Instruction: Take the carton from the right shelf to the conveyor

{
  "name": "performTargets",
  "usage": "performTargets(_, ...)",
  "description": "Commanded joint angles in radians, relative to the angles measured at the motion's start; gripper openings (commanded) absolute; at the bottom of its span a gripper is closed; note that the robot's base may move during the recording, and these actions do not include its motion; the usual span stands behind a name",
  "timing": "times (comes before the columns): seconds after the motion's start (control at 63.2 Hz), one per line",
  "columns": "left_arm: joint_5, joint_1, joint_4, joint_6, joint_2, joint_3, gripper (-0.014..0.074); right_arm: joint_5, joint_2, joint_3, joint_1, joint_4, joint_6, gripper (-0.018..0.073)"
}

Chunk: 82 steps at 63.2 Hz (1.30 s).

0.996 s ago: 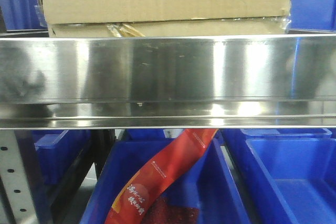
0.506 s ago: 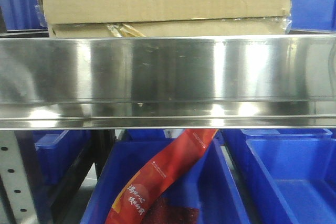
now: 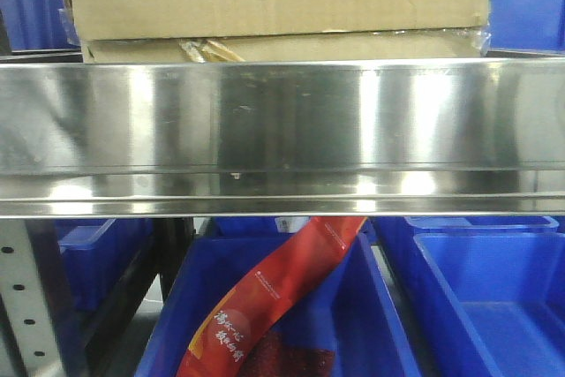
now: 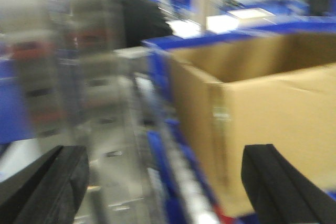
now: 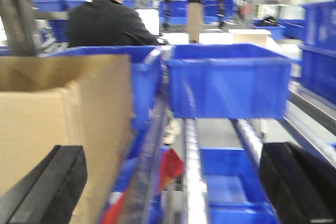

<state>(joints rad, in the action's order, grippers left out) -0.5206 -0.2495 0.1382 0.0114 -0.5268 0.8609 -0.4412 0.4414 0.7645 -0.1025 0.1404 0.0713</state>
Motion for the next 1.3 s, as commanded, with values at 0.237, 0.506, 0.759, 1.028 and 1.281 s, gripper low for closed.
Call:
performTargets(0.237,-0.109,-0.258,-0.007,0.006,-0.397,0.323,0.0498,-0.100,0.272,0.246,-0.169,-0.014,0.009,0.0568)
performTargets(0.506,-0.347,-0.255,0.026,0.147,-0.759,0.801,0.0498,-0.379,0.619,0.698,-0.186,-0.014,0.009,0.0568)
performTargets(0.759,-0.674,-0.234,0.193,0.271,-1.082,1.285,0.0498,-0.662,0.964,1.204,-0.186,-0.014,0.009,0.0568)
performTargets(1.028,-0.700,-0.121,0.143,0.275,-1.275,1.504,0.0498,-0.780,1.244,1.495,-0.186,-0.064,-0.032,0.0568)
performTargets(1.281,-0.700,-0.033,0.047,0.277,-1.373,1.504,0.0498,-0.775,1.387,1.507,-0.186,-0.064,-0.036,0.0568)
